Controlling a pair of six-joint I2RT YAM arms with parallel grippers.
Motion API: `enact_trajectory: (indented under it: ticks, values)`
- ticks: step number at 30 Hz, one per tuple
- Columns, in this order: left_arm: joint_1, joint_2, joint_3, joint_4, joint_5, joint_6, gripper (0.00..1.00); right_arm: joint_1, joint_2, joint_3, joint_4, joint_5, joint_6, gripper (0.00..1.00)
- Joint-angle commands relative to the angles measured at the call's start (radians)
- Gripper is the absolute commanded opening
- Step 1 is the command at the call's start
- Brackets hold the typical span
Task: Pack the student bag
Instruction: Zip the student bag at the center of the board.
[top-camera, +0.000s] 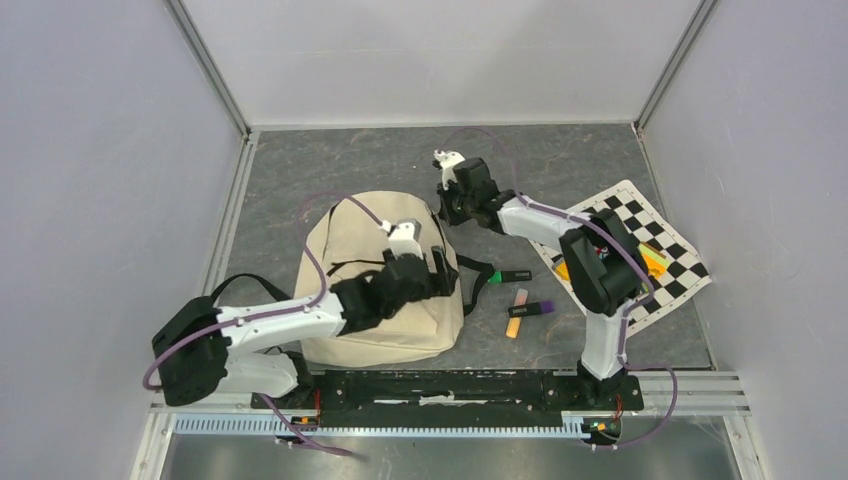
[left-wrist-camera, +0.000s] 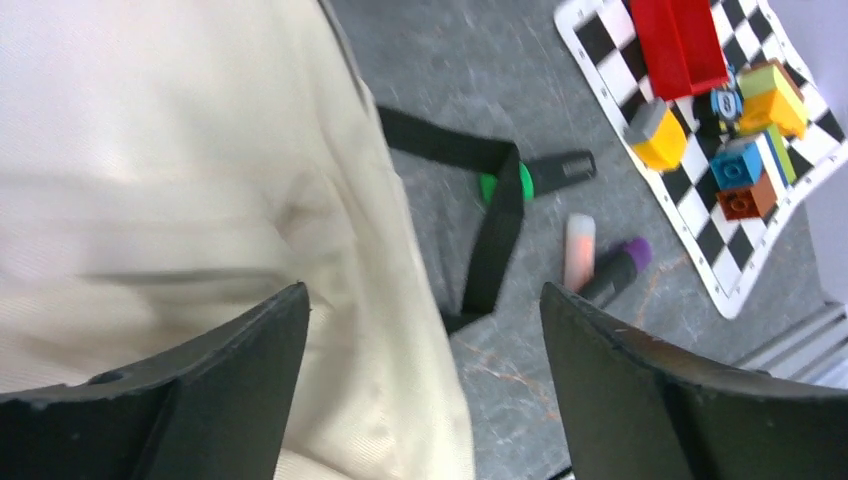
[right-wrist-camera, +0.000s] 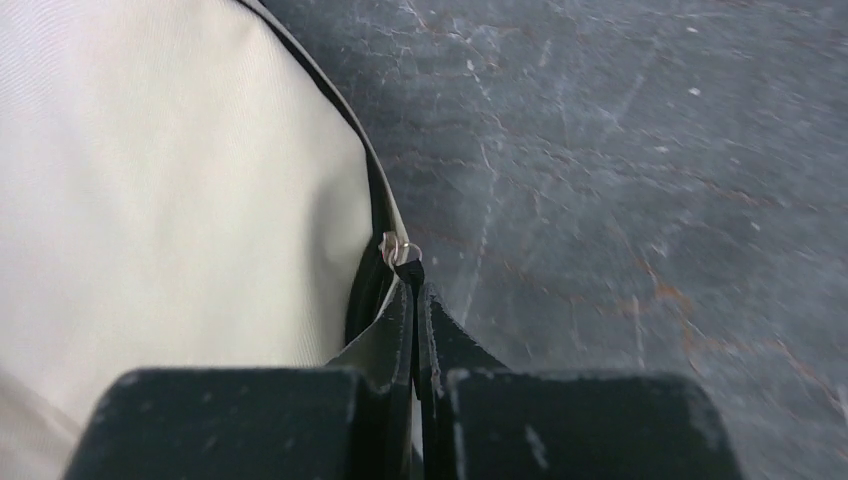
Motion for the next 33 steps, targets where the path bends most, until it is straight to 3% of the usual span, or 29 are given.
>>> enact_trajectory:
  ticks: [1,5,8,11,20,23,33]
  values:
    - [0.195,-0.071,0.093,-0.230,0.099,0.249,0.93,-0.028,-0.175,-0.097,0.082,-0.030,-0.012,0.00]
    - [0.379,-0.002,0.178,-0.267,0.186,0.475,1.00,-0.028,-0.227,-0.143,0.071,-0.065,-0.014,0.00]
    - [0.446,0.116,0.299,-0.277,0.231,0.647,1.00,-0.027,-0.243,-0.170,0.066,-0.076,-0.014,0.00]
    - [0.486,0.241,0.436,-0.306,0.238,0.698,1.00,-0.028,-0.255,-0.192,0.063,-0.088,-0.013,0.00]
    - [0.513,0.500,0.746,-0.325,0.223,0.661,1.00,-0.028,-0.293,-0.246,0.077,-0.094,-0.006,0.00]
    - [0.513,0.548,0.778,-0.314,0.272,0.671,1.00,-0.028,-0.295,-0.248,0.078,-0.094,-0.002,0.00]
    - [0.512,0.663,0.836,-0.442,0.241,0.465,0.96,-0.027,-0.323,-0.284,0.109,-0.116,0.013,0.00]
